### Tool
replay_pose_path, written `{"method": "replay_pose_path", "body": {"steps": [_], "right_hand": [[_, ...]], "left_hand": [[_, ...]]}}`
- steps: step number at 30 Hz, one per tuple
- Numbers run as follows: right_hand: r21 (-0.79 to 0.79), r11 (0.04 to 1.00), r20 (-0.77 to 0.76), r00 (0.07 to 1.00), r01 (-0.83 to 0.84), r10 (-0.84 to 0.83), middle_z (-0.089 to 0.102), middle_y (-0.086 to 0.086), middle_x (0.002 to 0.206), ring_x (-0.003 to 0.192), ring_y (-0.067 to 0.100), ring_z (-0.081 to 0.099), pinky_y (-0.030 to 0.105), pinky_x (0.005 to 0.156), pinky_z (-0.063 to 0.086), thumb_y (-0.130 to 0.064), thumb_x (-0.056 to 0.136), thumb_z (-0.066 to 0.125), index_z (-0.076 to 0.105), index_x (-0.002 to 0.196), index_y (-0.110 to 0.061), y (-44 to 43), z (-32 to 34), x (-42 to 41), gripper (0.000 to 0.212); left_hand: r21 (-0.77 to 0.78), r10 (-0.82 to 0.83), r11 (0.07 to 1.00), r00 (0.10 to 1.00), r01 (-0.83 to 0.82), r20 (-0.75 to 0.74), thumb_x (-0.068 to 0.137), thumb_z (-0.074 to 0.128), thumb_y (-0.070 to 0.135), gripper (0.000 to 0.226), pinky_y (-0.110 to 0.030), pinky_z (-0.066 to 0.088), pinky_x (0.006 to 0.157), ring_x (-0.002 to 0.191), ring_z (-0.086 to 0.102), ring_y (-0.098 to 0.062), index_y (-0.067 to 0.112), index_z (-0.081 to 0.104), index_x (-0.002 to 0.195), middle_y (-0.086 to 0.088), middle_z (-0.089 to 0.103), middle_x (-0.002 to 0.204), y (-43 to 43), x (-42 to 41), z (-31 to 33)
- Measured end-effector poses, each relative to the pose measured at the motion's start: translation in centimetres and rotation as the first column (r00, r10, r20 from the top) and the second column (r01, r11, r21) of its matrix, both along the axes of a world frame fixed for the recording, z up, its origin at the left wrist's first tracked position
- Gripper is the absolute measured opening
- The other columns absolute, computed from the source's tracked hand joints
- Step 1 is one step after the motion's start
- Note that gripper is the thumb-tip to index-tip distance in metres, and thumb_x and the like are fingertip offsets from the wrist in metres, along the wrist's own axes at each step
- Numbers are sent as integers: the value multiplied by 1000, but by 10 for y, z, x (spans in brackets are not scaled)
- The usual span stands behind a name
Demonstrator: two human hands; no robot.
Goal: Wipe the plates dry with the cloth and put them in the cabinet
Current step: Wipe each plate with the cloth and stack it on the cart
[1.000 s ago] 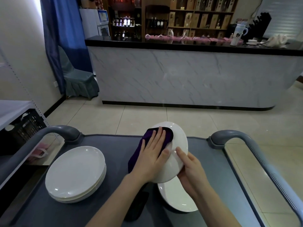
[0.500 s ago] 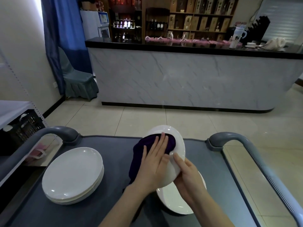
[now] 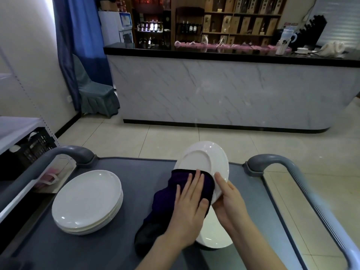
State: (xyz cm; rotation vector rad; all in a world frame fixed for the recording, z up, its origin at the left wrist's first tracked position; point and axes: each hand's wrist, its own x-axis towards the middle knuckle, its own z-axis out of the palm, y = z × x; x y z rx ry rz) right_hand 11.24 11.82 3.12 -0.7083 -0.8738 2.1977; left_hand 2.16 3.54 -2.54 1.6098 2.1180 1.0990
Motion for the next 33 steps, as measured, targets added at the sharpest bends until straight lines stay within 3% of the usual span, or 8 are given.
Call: {"method": "replay_pose_path", "body": {"steps": [7, 12, 17, 20, 23, 27, 31, 33], "right_hand": [[29, 998, 86, 994, -65, 62, 73, 17, 115, 102, 27, 72, 29, 72, 59, -30, 83, 70, 78, 103, -9, -12, -14, 13, 31], [92, 991, 83, 993, -95, 88, 75, 14, 110, 97, 24, 73, 29, 71, 58, -30, 86, 68, 79, 101, -14, -4, -13, 19, 25], [410, 890, 318, 946, -202, 68, 75, 9, 89, 79, 19, 69, 31, 64, 51, -27, 93, 66, 77, 90, -20, -5, -6, 11, 13], [697, 637, 452, 892, -330, -32, 61, 0, 68, 65, 10, 51, 18, 60, 38, -27, 97, 63, 72, 84, -24, -10, -7, 2, 16], [857, 294, 462, 884, -423, -73, 71, -15, 83, 70, 1, 59, 7, 69, 43, -17, 96, 66, 75, 114, -29, -28, 0, -7, 23], [875, -370, 267, 949, -313, -171, 72, 5, 121, 109, 26, 70, 41, 87, 59, 6, 77, 78, 73, 119, -9, -50, -5, -27, 44], [784, -522, 326, 938, -336, -113, 71, 5, 123, 109, 28, 70, 42, 79, 61, 6, 71, 84, 73, 117, -10, -71, -10, -57, 50], [741, -529, 456, 888, -413, -56, 67, -1, 131, 120, 23, 64, 40, 94, 55, -4, 78, 82, 70, 124, -13, -81, -14, -79, 49]], "left_hand": [[-102, 123, 988, 990, -115, 73, 96, 12, 49, 62, -39, -3, 124, 148, -10, 3, 36, -2, 154, 27, -13, 156, 14, -42, 0], [-144, 203, 974, 954, -174, 220, 105, 30, 40, 58, -27, 11, 121, 150, 8, -3, 38, 2, 156, 23, 3, 161, -12, -58, -27], [-158, 370, 927, 894, -339, 253, 104, 45, 33, 51, -20, 22, 114, 142, 30, -4, 25, 32, 153, 7, 31, 158, -37, -72, -19], [-57, 437, 874, 729, -483, 527, 101, 52, 32, 35, -9, 44, 90, 109, 61, 4, 27, 52, 136, 1, 59, 135, -51, -79, 13], [40, 293, 823, 483, -567, 825, 101, 52, 35, 16, -25, 57, 65, 87, 74, -15, 33, 64, 112, -2, 74, 103, -70, -84, 49], [-50, 345, 731, 306, -680, 887, 92, 63, 38, 18, -31, 57, 59, 74, 74, -19, 25, 73, 99, -1, 76, 84, -103, -95, 65], [-102, 412, 661, 246, -744, 877, 89, 66, 8, 27, -30, 58, 57, 77, 74, -20, 19, 67, 113, -5, 76, 90, -138, -114, 46], [-121, 425, 626, 206, -770, 882, 89, 62, 2, 31, -34, 59, 58, 86, 72, -28, 21, 65, 114, -9, 73, 97, -155, -127, 37]]}}
